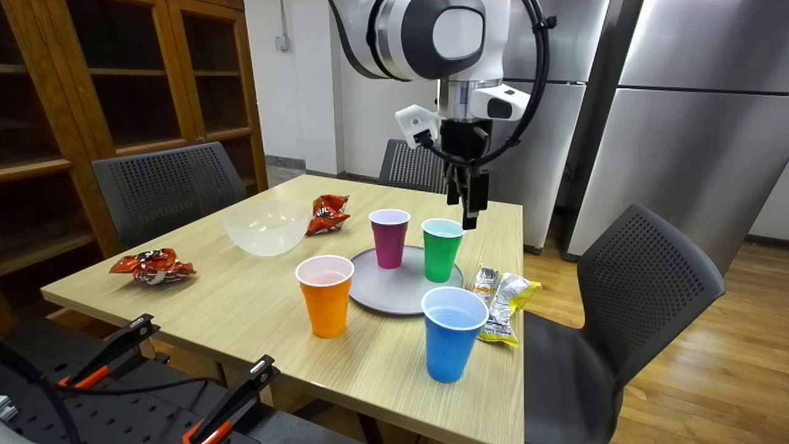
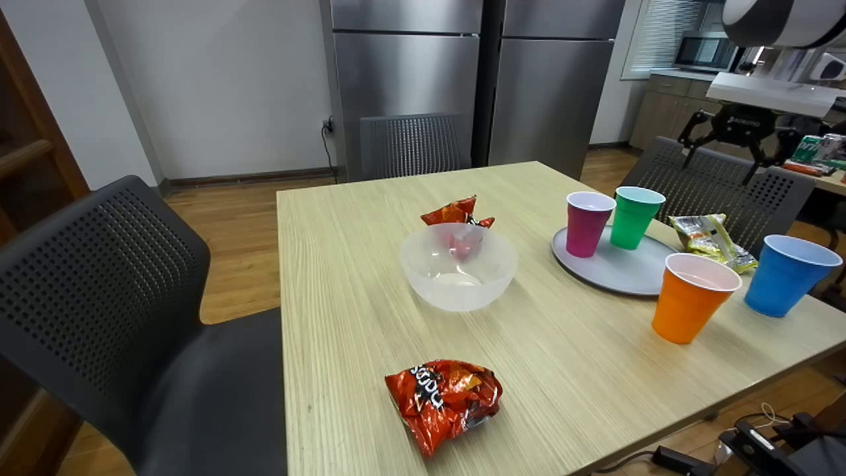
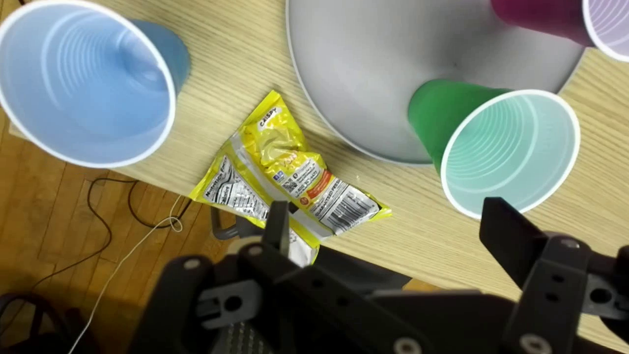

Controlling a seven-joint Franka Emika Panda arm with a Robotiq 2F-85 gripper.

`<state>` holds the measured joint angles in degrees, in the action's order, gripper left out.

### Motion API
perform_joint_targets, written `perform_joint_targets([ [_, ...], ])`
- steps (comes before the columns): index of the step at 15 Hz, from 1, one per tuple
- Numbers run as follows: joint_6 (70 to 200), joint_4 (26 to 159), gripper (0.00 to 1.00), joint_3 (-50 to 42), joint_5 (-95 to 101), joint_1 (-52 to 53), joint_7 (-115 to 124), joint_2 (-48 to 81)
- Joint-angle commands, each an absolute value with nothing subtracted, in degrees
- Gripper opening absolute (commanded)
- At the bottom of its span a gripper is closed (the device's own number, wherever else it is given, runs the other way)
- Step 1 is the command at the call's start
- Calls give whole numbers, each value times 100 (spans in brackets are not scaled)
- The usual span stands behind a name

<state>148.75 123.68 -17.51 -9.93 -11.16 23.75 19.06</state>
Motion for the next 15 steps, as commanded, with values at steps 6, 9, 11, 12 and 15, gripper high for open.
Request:
perform_joint_targets([
  [6,14956,11704,100,-1995,-289,-1240,2135,2639],
  [9,14945,11488,100,-2003,-268,-1291,2093,2918],
  [11,14902,11341,100,-2021,-258,-1304,2070,3108],
  [12,14882,11272,100,-2033,-243,-1303,2063,3191],
  [15,14814,11097,100,-2085,-162,-1310,2026,3401],
])
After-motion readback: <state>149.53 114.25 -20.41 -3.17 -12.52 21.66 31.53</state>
